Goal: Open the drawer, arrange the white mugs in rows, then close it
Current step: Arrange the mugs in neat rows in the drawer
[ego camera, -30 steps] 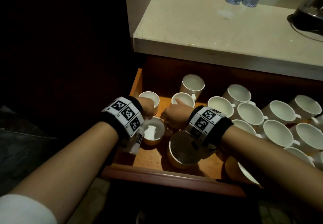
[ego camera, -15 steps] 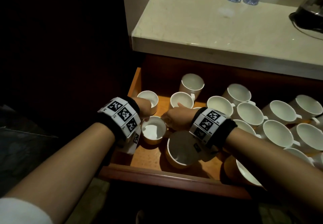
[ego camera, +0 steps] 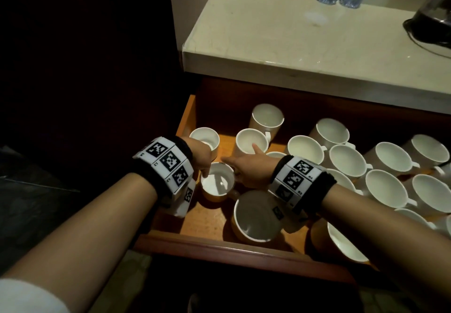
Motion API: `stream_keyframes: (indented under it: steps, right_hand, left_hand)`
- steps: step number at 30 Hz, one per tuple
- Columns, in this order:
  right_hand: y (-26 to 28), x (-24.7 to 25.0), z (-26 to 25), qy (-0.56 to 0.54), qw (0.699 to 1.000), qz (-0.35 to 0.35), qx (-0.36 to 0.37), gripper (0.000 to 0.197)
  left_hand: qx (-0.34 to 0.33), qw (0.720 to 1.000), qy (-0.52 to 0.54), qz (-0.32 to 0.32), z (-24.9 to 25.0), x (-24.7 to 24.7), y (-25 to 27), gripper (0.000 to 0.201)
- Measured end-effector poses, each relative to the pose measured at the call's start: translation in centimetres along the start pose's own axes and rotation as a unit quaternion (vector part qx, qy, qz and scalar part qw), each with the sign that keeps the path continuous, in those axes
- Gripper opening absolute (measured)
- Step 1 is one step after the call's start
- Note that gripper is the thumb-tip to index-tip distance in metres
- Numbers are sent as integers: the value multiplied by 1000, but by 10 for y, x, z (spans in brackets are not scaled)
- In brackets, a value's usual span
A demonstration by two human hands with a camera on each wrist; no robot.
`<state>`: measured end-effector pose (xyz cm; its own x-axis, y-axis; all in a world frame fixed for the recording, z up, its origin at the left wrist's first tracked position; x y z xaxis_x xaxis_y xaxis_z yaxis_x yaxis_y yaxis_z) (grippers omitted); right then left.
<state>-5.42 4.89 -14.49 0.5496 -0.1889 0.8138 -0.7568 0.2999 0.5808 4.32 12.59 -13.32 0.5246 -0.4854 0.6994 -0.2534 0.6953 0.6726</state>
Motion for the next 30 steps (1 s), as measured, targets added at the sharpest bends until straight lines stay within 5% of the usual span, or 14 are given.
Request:
stream_keyframes:
  steps: [5, 14, 20, 30]
  right_hand:
    - [5, 0, -6, -1, 1000, 4, -9, 50]
    - [16, 5, 5, 45, 993, 101, 28, 43]
    - [15, -4, 0, 93, 994, 43, 42, 35]
    - [23, 0, 1, 42, 992, 70, 100, 34]
  left_hand:
    - [-39, 993, -105, -39, 11, -1, 8, 8]
    - [-9, 998, -56, 18, 5, 0, 2, 31]
    - [-31, 994, -101, 8, 10, 1, 3, 37]
    - [-15, 998, -63, 12, 11, 2, 9, 36]
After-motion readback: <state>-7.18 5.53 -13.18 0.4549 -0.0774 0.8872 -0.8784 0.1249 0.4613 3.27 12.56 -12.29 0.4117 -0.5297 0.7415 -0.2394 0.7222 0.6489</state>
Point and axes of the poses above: each hand's wrist, its own y-axis away from the middle knuckle, its own x-axis out of the back of the hand, z = x × y, the point moved 3 cm from there along -y, towards the middle knuckle, and after that the axes turned 9 degrees about -x, right-handed, at the moved point
